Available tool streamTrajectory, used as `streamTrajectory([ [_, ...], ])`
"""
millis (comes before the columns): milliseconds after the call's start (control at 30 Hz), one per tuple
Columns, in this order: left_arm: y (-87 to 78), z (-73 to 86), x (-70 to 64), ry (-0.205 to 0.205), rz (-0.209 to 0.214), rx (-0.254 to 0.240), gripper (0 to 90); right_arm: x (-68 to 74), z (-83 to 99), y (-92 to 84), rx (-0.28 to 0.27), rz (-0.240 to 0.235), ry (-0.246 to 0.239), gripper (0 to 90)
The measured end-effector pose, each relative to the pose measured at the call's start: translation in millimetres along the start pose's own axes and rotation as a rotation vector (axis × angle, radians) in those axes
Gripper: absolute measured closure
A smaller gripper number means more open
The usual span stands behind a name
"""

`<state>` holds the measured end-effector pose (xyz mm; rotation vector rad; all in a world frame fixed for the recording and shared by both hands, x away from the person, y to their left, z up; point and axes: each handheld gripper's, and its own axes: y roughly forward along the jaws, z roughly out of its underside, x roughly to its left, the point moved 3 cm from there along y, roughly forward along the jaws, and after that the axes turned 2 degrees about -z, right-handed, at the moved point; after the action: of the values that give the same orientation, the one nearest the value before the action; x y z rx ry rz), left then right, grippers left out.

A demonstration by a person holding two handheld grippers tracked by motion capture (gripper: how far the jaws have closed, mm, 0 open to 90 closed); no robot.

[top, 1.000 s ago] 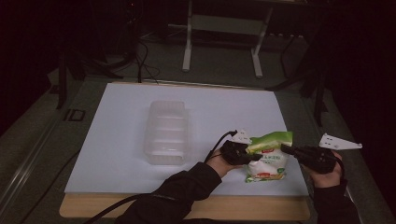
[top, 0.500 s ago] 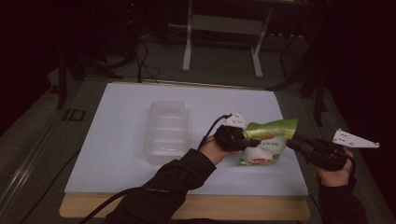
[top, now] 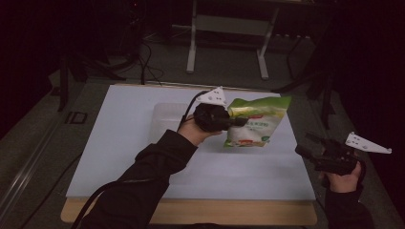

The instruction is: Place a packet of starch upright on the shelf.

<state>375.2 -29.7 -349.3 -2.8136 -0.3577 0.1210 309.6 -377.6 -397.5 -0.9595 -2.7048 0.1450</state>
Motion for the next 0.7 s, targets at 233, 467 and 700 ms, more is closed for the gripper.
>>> streamTrajectory([
  [233, -30.3, 3.0, 13.0, 0.011, 0.013, -0.017, 83.3, -2.5, 1.8, 4.5, 0.003, 0.015, -0.014, 14.1],
  [467, -54.0, 12.2, 19.8, 0.014, 0.023, -0.016, 83.4, -3.7, 9.6, 15.2, 0.058, 0.008, -0.014, 14.1],
  [700, -80.1, 24.3, 22.9, 0.004, -0.017, -0.016, 83.4, -5.1, 16.9, 26.6, 0.083, -0.008, 0.000, 14.1],
])
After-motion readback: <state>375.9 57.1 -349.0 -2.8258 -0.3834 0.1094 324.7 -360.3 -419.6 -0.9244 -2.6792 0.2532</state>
